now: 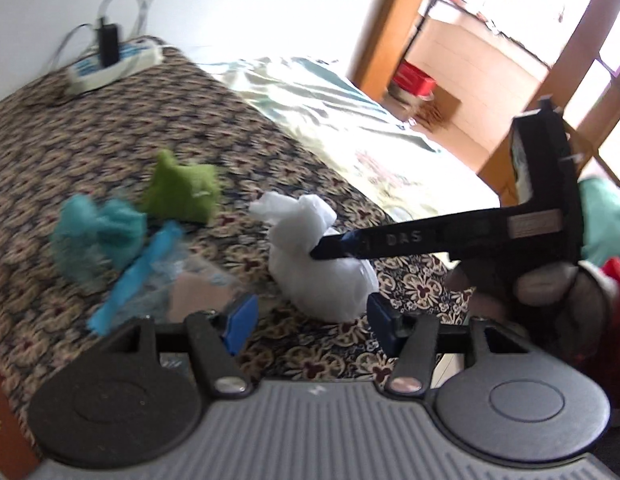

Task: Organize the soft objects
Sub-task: 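Close both grippers on the white plastic bag and lift it, then carry the white bag into the box beside the panda, release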

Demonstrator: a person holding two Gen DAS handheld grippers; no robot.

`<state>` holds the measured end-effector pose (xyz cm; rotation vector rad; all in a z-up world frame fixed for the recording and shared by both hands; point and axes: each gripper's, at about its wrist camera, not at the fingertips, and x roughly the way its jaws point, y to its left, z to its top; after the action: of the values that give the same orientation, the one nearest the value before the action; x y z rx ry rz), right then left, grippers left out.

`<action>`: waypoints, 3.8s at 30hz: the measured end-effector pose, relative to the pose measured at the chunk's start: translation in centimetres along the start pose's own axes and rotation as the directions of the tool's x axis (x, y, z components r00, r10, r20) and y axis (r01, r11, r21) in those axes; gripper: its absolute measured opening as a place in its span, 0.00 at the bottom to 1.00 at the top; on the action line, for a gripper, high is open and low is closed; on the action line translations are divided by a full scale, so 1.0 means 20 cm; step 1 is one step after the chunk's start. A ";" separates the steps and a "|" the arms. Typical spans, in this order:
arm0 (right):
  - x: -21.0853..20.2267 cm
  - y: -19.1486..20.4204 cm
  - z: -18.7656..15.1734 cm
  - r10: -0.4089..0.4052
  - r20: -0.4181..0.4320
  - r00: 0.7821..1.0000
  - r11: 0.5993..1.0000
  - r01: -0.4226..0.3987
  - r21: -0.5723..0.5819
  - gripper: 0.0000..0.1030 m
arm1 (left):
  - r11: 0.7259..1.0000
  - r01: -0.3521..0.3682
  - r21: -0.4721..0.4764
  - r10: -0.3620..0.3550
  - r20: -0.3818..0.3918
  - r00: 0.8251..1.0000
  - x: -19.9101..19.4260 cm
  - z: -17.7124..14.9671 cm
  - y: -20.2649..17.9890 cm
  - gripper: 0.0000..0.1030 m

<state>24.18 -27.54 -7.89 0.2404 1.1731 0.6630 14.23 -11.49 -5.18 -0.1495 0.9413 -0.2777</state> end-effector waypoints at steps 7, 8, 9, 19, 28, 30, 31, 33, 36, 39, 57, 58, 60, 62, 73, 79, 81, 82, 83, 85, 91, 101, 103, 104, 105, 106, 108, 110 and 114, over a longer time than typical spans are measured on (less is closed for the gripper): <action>-0.08 -0.11 -0.10 0.088 -0.056 0.995 0.991 -0.081 0.104 0.07 | 0.997 0.041 0.071 -0.033 -0.121 0.992 0.27 -0.03 -0.08 0.57; -0.08 -0.12 -0.10 0.098 -0.063 0.993 0.989 -0.090 0.119 0.07 | 0.996 0.055 0.069 -0.045 -0.135 0.990 0.28 -0.05 -0.08 0.57; -0.09 -0.13 -0.12 0.110 -0.070 0.992 0.986 -0.100 0.133 0.08 | 0.995 0.070 0.066 -0.059 -0.149 0.987 0.30 -0.06 -0.08 0.57; -0.11 -0.03 -0.19 0.110 -0.105 0.988 0.994 -0.106 0.039 0.11 | 0.992 0.107 0.067 -0.097 -0.138 0.986 0.24 -0.09 -0.09 0.46; -0.08 0.27 -0.20 0.236 -0.142 0.961 0.964 -0.250 -0.094 0.11 | 1.000 0.012 0.025 -0.012 0.011 1.000 -0.14 -0.21 0.04 0.44; -0.08 0.38 -0.20 0.259 -0.135 0.957 0.949 -0.278 -0.151 0.11 | 1.000 -0.014 0.010 0.013 0.049 0.999 -0.24 -0.24 0.08 0.44; -0.08 0.45 -0.21 0.272 -0.129 0.954 0.940 -0.292 -0.177 0.11 | 1.000 -0.029 0.003 0.029 0.067 0.997 -0.30 -0.25 0.11 0.44; -0.06 0.56 -0.21 0.302 -0.119 0.946 0.926 -0.320 -0.198 0.11 | 0.998 -0.061 -0.016 0.063 0.107 0.992 -0.42 -0.28 0.16 0.44; -0.03 0.72 -0.21 0.363 -0.116 0.924 0.902 -0.380 -0.203 0.12 | 0.994 -0.089 -0.056 0.097 0.166 0.981 -0.60 -0.33 0.25 0.44; 0.01 0.89 -0.21 0.425 -0.099 0.900 0.873 -0.436 -0.219 0.12 | 0.987 -0.135 -0.086 0.151 0.223 0.963 -0.77 -0.38 0.35 0.44; 0.46 1.75 -0.39 0.491 -0.139 0.860 0.794 -0.507 -0.336 0.13 | 0.931 -0.275 -0.240 0.327 0.215 0.920 -1.19 -0.72 1.08 0.45; 0.49 1.77 -0.40 0.469 -0.145 0.871 0.801 -0.489 -0.345 0.13 | 0.929 -0.271 -0.252 0.322 0.192 0.927 -1.17 -0.73 1.12 0.45; 0.54 1.80 -0.43 0.426 -0.159 0.891 0.820 -0.454 -0.349 0.13 | 0.926 -0.266 -0.267 0.314 0.158 0.936 -1.13 -0.74 1.18 0.45; 0.58 1.82 -0.45 0.389 -0.181 0.903 0.836 -0.429 -0.342 0.13 | 0.926 -0.268 -0.267 0.310 0.132 0.941 -1.10 -0.76 1.22 0.45; 0.69 1.79 -0.47 0.259 -0.253 0.932 0.911 -0.323 -0.257 0.14 | 0.937 -0.215 -0.274 0.241 0.066 0.968 -1.02 -0.78 1.36 0.59; 0.69 1.78 -0.48 0.241 -0.247 0.939 0.920 -0.302 -0.249 0.14 | 0.941 -0.216 -0.259 0.232 0.031 0.972 -0.97 -0.76 1.39 0.64; 0.69 1.79 -0.48 0.231 -0.245 0.942 0.924 -0.291 -0.248 0.14 | 0.942 -0.207 -0.263 0.220 0.023 0.975 -0.96 -0.75 1.40 0.64; 0.69 1.78 -0.47 0.229 -0.243 0.943 0.926 -0.288 -0.245 0.14 | 0.943 -0.206 -0.262 0.220 0.022 0.975 -0.96 -0.75 1.40 0.64; 0.70 1.78 -0.47 0.226 -0.241 0.944 0.929 -0.283 -0.237 0.14 | 0.943 -0.206 -0.262 0.219 0.023 0.975 -0.96 -0.75 1.40 0.64; 0.71 1.76 -0.47 0.222 -0.240 0.945 0.938 -0.275 -0.212 0.15 | 0.939 -0.201 -0.278 0.212 0.013 0.977 -0.95 -0.74 1.41 0.64; 0.71 1.78 -0.48 0.206 -0.244 0.948 0.944 -0.259 -0.207 0.16 | 0.927 -0.211 -0.311 0.219 -0.009 0.976 -0.94 -0.74 1.43 0.67; 0.69 1.79 -0.45 0.197 -0.266 0.944 0.941 -0.258 -0.219 0.16 | 0.907 -0.253 -0.336 0.261 -0.021 0.965 -0.95 -0.74 1.40 0.70; 0.68 1.78 -0.45 0.215 -0.267 0.939 0.937 -0.276 -0.215 0.16 | 0.904 -0.261 -0.338 0.269 -0.023 0.963 -0.95 -0.75 1.40 0.71; 0.67 1.78 -0.45 0.220 -0.264 0.939 0.935 -0.280 -0.218 0.16 | 0.903 -0.264 -0.339 0.272 -0.025 0.962 -0.95 -0.74 1.40 0.71; 0.67 1.78 -0.45 0.220 -0.261 0.940 0.934 -0.280 -0.222 0.16 | 0.902 -0.265 -0.341 0.272 -0.026 0.962 -0.95 -0.74 1.40 0.72; 0.66 1.78 -0.44 0.221 -0.253 0.942 0.934 -0.280 -0.224 0.16 | 0.900 -0.268 -0.344 0.276 -0.028 0.961 -0.95 -0.74 1.40 0.72; 0.64 1.78 -0.43 0.231 -0.228 0.946 0.933 -0.282 -0.223 0.16 | 0.898 -0.275 -0.342 0.283 -0.029 0.959 -0.95 -0.74 1.40 0.72; 0.63 1.77 -0.42 0.228 -0.200 0.953 0.934 -0.272 -0.230 0.16 | 0.896 -0.286 -0.339 0.293 -0.033 0.956 -0.95 -0.74 1.39 0.72; 0.64 1.78 -0.44 0.220 -0.207 0.953 0.932 -0.268 -0.243 0.16 | 0.893 -0.312 -0.324 0.317 -0.039 0.948 -0.95 -0.73 1.37 0.72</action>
<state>6.53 6.64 -3.18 0.0993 1.2174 1.0732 -3.58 20.25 -5.65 -0.2992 0.9761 0.1836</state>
